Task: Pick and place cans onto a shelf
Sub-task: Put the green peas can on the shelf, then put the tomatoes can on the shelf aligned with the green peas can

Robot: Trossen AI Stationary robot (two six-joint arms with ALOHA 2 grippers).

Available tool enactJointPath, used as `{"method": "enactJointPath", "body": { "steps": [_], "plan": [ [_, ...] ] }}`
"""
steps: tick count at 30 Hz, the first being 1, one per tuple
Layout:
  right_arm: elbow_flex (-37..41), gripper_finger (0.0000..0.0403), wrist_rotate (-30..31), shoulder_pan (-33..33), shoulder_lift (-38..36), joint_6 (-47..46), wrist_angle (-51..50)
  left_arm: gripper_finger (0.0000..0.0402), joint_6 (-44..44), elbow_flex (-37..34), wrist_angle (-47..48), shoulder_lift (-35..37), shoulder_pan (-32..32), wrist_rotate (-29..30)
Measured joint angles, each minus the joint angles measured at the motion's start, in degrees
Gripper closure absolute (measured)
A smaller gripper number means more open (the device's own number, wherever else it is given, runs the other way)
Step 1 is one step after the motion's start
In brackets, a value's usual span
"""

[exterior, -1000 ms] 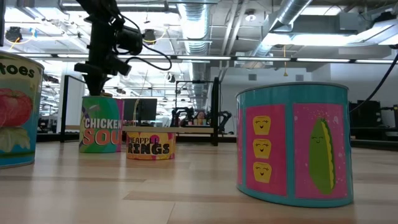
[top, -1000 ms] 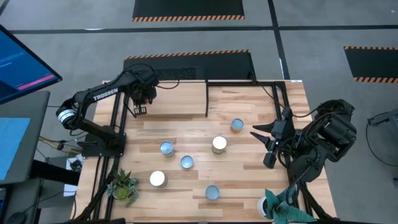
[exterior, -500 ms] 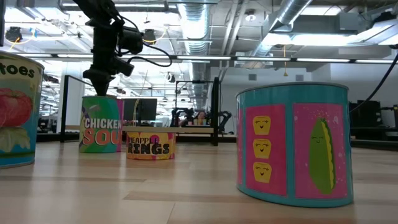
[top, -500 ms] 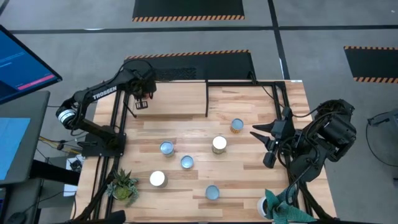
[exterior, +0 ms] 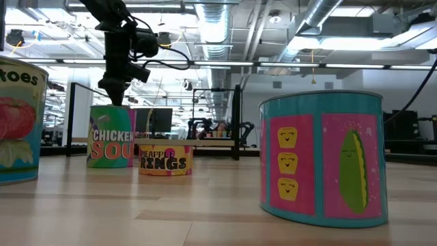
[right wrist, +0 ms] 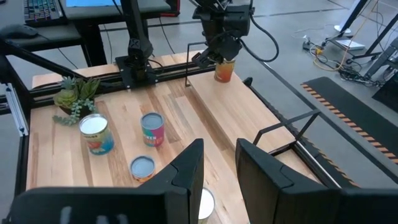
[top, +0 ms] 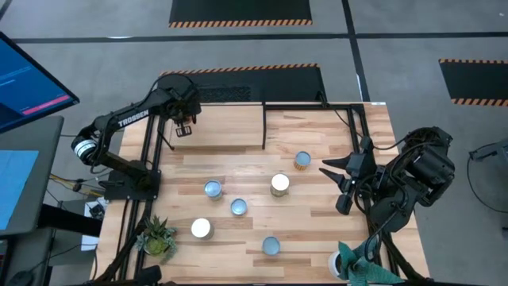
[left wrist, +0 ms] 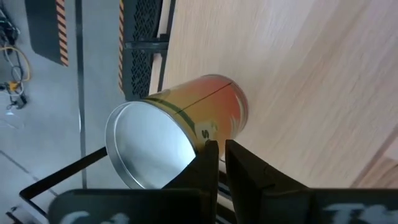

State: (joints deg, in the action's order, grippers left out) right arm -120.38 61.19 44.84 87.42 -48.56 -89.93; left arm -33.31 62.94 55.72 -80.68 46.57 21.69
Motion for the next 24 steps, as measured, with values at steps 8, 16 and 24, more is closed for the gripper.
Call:
{"method": "enactJointPath", "body": {
  "steps": [8, 16, 24],
  "plan": [
    [0.0, 0.0287, 0.07, 0.0, 0.0, 0.39, -0.02, 0.0379, 4.0, 0.0, -2.39, 0.08, -0.62, -16.42],
    [0.0, 0.0287, -0.11, 0.0, -0.02, 0.44, -0.02, 0.0379, 12.09, 0.04, -0.42, 1.43, -10.61, -27.41],
    [0.0, 0.0287, -1.09, 0.01, -0.02, 0.61, -0.06, 0.0379, 29.47, 0.04, 6.22, 5.33, -27.24, -32.48]
  ]
}}
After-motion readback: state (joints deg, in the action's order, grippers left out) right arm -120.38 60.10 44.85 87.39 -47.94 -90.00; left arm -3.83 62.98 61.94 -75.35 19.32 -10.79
